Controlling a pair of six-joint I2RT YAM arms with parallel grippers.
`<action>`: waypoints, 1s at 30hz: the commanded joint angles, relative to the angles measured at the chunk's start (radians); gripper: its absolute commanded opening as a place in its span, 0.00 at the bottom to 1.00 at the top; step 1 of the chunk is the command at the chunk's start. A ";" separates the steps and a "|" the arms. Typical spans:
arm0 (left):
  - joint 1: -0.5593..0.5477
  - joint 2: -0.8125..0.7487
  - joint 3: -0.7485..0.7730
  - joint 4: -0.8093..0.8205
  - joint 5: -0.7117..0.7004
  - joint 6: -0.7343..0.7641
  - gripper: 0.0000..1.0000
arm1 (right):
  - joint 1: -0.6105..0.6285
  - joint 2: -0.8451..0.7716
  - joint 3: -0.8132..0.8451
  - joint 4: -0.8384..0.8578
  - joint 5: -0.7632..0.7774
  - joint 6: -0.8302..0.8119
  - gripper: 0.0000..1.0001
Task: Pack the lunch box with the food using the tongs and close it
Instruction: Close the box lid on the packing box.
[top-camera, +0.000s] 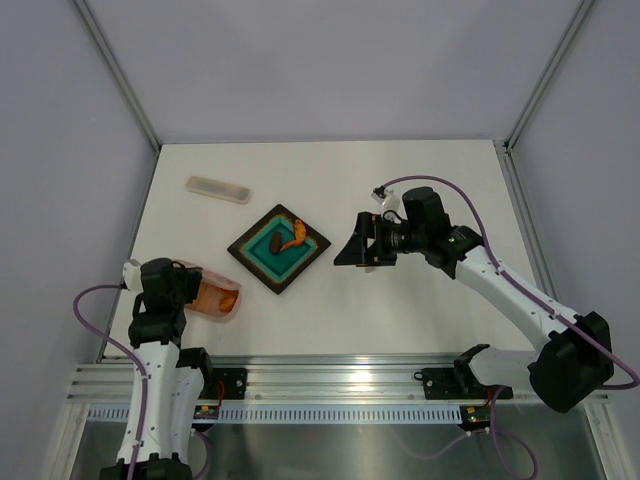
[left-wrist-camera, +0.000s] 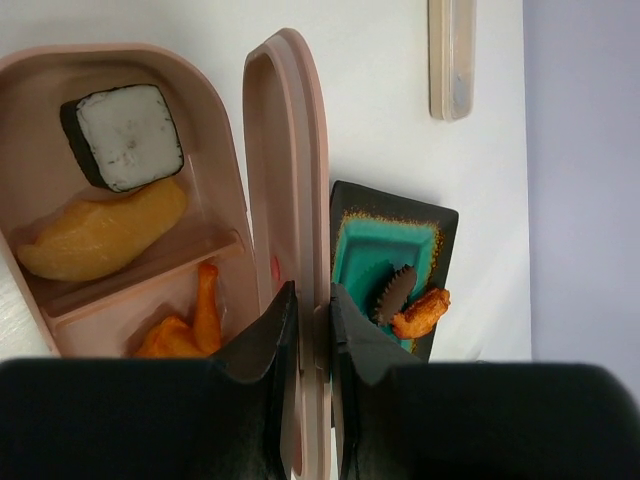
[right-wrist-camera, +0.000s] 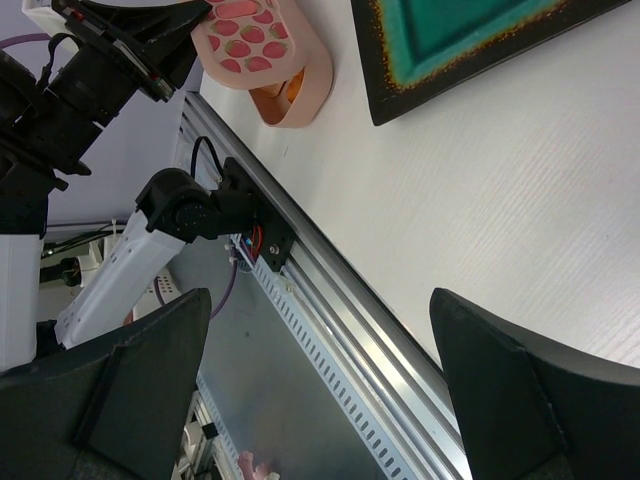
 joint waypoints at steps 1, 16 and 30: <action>0.006 -0.017 -0.016 0.028 0.021 -0.009 0.00 | -0.013 0.010 0.038 -0.006 -0.005 -0.029 0.98; 0.006 -0.141 -0.074 -0.040 -0.016 -0.039 0.00 | -0.014 0.024 0.020 0.017 -0.014 -0.010 0.98; 0.008 -0.190 -0.132 -0.067 -0.033 -0.039 0.00 | -0.014 0.024 0.013 0.011 -0.014 -0.013 0.98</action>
